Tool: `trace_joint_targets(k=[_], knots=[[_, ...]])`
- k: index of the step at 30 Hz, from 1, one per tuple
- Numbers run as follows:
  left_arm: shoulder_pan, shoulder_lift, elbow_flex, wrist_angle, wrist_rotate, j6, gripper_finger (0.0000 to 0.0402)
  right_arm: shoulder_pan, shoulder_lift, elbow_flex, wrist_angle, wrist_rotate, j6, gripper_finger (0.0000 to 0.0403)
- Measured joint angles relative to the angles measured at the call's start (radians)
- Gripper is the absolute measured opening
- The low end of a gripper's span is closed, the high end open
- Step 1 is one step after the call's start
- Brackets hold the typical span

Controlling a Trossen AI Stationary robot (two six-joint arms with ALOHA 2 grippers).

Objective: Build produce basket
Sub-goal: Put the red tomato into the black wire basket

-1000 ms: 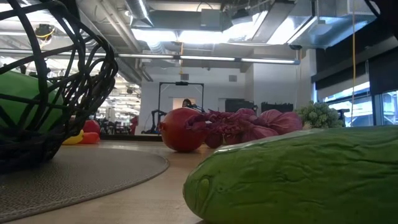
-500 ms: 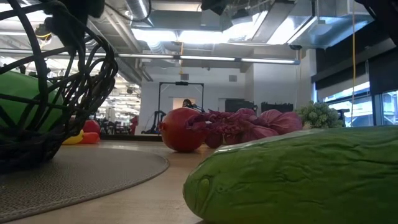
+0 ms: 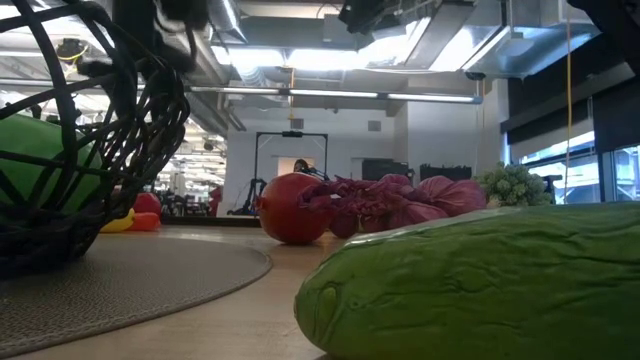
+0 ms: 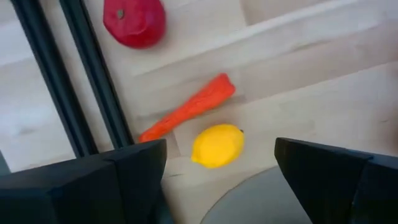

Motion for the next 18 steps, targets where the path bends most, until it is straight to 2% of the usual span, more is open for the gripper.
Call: trace_joint_targets(k=[4, 10, 18], knots=[[0.124, 0.087, 0.0, 0.012, 0.061, 0.085, 0.0291, -0.021, -0.013, 0.0, -0.012, -0.001, -0.02, 0.0064], [0.253, 0.173, 0.0, 0.109, 0.066, 0.208, 0.0291, -0.074, -0.029, 0.0, -0.017, 0.002, -0.027, 0.0064], [0.414, 0.227, 0.0, 0.116, 0.067, 0.188, 0.0291, -0.128, -0.029, 0.0, -0.013, 0.003, -0.032, 0.0064]])
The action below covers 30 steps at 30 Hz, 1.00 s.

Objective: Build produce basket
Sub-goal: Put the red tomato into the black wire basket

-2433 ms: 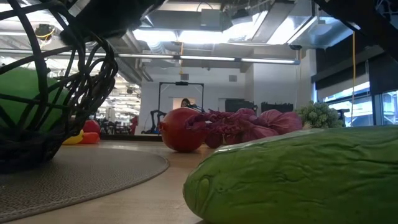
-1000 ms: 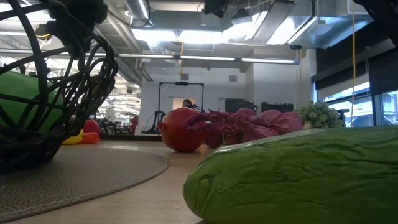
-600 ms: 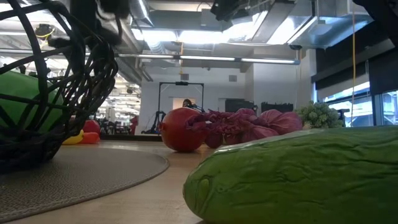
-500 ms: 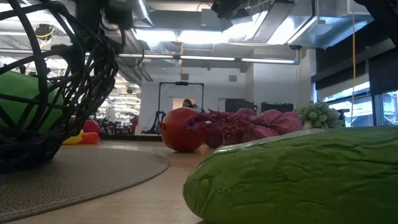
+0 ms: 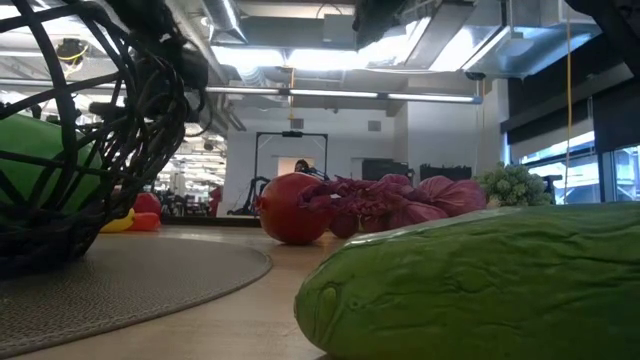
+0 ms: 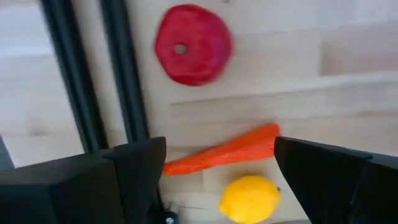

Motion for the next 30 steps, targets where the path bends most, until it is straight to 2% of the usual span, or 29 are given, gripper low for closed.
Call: trace_joint_targets(k=[7, 17, 30], knots=[[0.051, 0.032, 0.0, 0.07, 0.068, -0.008, 0.0291, -0.014, 0.0, 0.0, 0.017, -0.001, -0.002, 0.0064], [0.08, 0.148, 0.0, 0.108, 0.044, -0.056, 0.0291, -0.014, 0.0, 0.0, 0.021, -0.003, -0.001, 0.0064], [0.079, 0.192, 0.0, 0.156, 0.0, -0.063, 0.0291, -0.014, 0.0, 0.0, 0.032, -0.003, -0.002, 0.0064]])
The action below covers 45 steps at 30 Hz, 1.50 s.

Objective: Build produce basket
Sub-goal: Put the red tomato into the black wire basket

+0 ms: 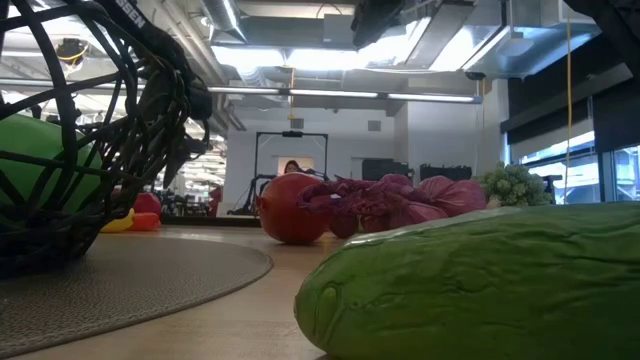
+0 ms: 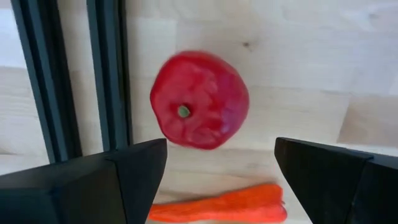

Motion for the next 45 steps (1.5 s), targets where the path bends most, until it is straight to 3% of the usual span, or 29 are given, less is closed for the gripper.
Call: trace_joint_targets(k=[11, 15, 19, 26, 33, 45], knots=[[0.0, 0.0, 0.0, 0.015, -0.009, -0.055, 0.0291, 0.0, 0.0, 0.0, 0.004, 0.0, -0.003, 0.0064], [0.004, 0.0, 0.0, -0.025, 0.042, -0.098, 0.0291, 0.0, 0.0, 0.0, 0.004, 0.0, -0.004, 0.0064], [0.012, 0.0, 0.0, -0.046, 0.076, -0.039, 0.0291, 0.0, 0.0, 0.0, 0.004, 0.001, -0.033, 0.0065], [0.001, 0.0, -0.006, -0.044, 0.037, -0.002, 0.0291, 0.0, 0.0, 0.0, 0.009, 0.001, -0.049, 0.0064], [-0.003, -0.001, -0.006, -0.06, 0.058, 0.213, 0.0291, 0.0, 0.0, 0.001, 0.02, 0.001, -0.052, 0.0065], [-0.002, -0.001, -0.007, 0.032, -0.005, 0.164, 0.0291, 0.0, 0.0, 0.001, 0.035, 0.001, -0.052, 0.0064]])
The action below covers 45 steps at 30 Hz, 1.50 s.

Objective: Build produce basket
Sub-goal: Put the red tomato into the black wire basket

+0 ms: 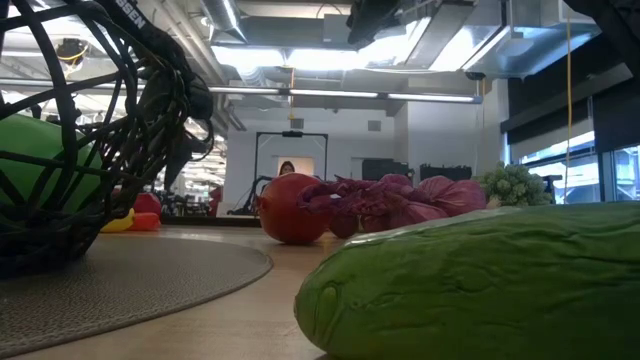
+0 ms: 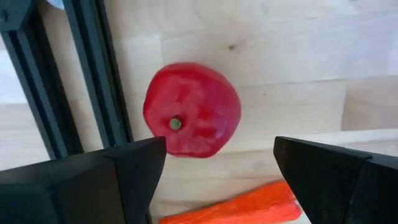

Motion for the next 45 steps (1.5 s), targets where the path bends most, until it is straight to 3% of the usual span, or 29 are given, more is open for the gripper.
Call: trace_joint_targets(k=[13, 28, 35, 40, 45], knots=[[0.016, 0.037, -0.001, 0.027, 0.001, 0.019, 0.0291, 0.0, 0.0, 0.0, 0.0, 0.0, 0.004, 0.0064], [0.06, 0.04, -0.001, 0.005, 0.238, 0.001, 0.0291, 0.0, 0.0, 0.0, 0.0, 0.0, 0.003, 0.0065], [0.039, 0.04, -0.001, 0.005, 0.265, 0.028, 0.0291, 0.0, 0.0, 0.0, 0.0, 0.0, 0.002, 0.0064], [0.016, 0.04, -0.001, -0.003, 0.187, 0.063, 0.0291, 0.0, 0.0, 0.0, 0.0, 0.0, 0.001, 0.0065], [-0.013, 0.016, -0.001, -0.049, 0.068, -0.056, 0.0291, 0.0, 0.0, 0.0, 0.001, 0.0, 0.0, 0.0064]])
